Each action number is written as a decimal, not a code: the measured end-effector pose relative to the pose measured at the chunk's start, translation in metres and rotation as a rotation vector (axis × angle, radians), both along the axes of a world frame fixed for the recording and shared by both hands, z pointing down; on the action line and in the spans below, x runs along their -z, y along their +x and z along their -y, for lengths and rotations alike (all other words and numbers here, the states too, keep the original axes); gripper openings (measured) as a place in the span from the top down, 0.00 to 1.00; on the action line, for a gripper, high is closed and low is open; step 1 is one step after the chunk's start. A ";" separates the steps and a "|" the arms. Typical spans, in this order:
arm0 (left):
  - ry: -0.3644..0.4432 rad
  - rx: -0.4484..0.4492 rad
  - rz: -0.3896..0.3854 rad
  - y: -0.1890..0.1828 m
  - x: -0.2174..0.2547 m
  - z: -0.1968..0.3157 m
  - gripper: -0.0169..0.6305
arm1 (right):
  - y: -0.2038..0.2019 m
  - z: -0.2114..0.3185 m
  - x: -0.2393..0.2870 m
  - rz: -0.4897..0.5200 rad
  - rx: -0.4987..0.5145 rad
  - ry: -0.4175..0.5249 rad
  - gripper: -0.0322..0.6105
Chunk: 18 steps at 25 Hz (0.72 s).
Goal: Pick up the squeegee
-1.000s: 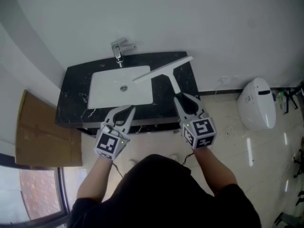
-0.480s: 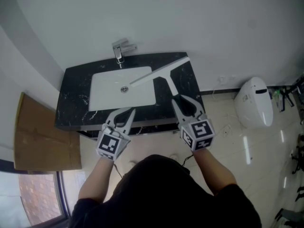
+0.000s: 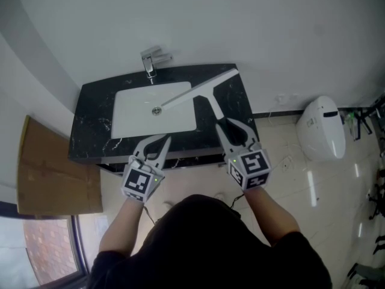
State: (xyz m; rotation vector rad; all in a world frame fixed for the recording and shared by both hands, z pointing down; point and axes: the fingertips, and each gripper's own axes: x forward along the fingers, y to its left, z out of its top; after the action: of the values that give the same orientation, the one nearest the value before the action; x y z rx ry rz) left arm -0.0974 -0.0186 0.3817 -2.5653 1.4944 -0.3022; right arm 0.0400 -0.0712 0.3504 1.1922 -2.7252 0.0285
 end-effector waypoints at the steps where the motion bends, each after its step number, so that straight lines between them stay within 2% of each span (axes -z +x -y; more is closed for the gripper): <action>1: 0.000 -0.001 0.000 0.000 0.000 0.000 0.97 | 0.000 0.000 0.000 0.000 0.001 0.001 0.80; 18: 0.002 -0.006 0.001 0.003 0.001 0.003 0.97 | -0.002 0.000 0.004 -0.003 0.011 0.007 0.79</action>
State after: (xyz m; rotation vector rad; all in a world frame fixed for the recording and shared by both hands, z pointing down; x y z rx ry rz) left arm -0.0942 -0.0213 0.3808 -2.5675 1.4852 -0.3016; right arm 0.0383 -0.0714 0.3463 1.1784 -2.7314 0.0157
